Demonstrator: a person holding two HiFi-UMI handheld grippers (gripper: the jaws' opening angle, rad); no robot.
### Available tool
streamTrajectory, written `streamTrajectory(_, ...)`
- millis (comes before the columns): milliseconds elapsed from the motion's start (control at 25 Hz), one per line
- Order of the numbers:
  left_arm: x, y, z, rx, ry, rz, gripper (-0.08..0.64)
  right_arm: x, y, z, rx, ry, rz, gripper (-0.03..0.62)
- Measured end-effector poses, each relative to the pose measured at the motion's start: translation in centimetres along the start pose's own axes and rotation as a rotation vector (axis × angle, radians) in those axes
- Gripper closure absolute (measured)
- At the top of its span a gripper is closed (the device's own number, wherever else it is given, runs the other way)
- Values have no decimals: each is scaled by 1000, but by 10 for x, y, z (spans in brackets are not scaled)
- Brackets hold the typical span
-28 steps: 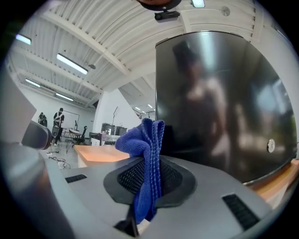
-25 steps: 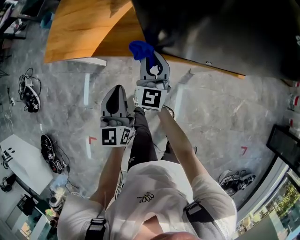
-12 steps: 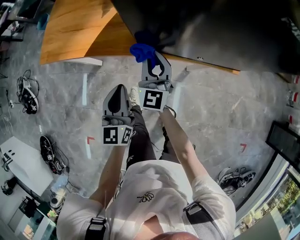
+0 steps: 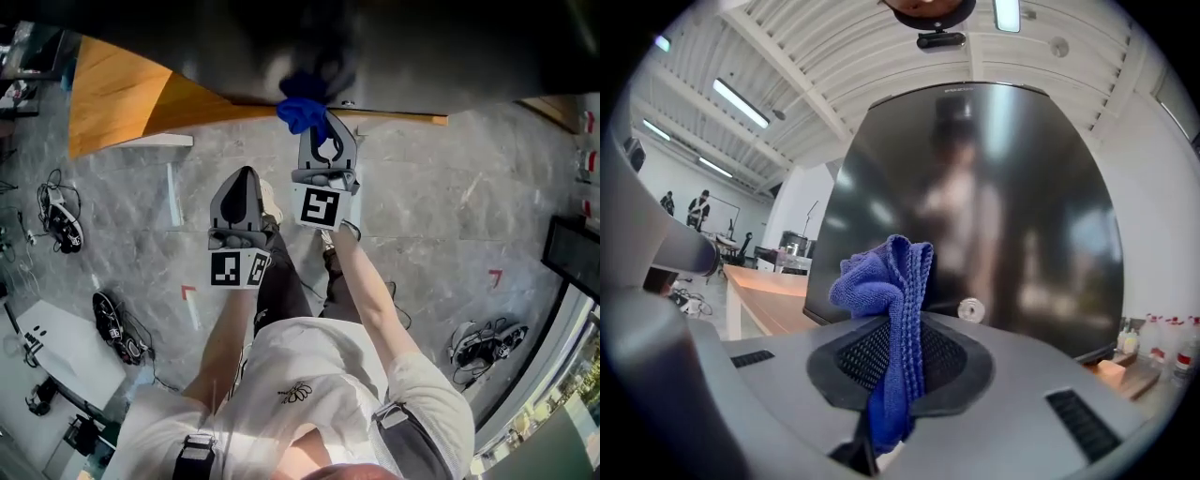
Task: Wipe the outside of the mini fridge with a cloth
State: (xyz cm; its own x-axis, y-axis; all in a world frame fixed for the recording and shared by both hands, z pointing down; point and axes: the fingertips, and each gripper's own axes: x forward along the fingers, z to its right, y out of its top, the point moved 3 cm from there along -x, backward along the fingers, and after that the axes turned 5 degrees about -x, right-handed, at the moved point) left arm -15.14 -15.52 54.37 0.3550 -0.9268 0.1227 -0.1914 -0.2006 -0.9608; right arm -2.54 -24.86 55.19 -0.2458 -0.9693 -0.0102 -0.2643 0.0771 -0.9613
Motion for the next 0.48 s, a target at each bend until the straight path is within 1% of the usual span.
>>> streamTrajectory(160,10,-3,24,6,-28,-1,555,-13,-12,35,39,-54,-10,531)
streamTrajectory(320,15,-10,46,12,-47,-13,555,-22,-19,57,19,-45,-30,531)
streamTrajectory(480,17,-16,65,20,-67,-27,555,-33,-33,88,64,-90,-81,531)
